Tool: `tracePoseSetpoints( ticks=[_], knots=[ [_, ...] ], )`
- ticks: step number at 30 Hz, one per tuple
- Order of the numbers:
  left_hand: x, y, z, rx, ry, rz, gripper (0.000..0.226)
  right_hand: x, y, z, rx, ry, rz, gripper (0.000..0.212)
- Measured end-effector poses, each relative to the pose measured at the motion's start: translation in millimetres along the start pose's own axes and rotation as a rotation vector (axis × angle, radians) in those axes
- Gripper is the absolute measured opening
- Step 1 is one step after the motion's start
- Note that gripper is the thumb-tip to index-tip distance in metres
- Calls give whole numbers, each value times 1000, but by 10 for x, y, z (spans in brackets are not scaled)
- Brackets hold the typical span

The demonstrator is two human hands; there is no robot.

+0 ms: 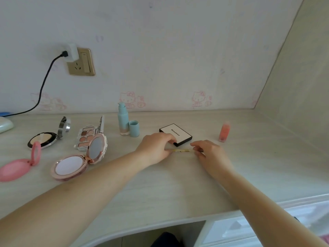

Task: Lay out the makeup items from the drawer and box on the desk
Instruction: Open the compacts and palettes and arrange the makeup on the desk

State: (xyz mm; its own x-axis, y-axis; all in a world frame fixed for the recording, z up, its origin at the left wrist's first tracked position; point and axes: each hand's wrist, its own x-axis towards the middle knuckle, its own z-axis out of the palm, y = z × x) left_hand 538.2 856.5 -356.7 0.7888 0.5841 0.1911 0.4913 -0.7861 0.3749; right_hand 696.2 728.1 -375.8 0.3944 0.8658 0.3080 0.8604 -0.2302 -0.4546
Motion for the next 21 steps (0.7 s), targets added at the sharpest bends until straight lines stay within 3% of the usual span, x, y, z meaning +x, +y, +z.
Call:
tracePoseSetpoints(
  ticks=[6,12,21],
  knots=[
    [-219,-46,-349,15,45,95,20,-128,-170,-121,193,191,-149,25],
    [-540,-85,-554,51,104,174,19,-150,-572,-74,-220,268,-494,28],
    [-1015,-216,-683,-17,203,174,43,-191,-1110,-8,-91,236,-604,33]
  ],
)
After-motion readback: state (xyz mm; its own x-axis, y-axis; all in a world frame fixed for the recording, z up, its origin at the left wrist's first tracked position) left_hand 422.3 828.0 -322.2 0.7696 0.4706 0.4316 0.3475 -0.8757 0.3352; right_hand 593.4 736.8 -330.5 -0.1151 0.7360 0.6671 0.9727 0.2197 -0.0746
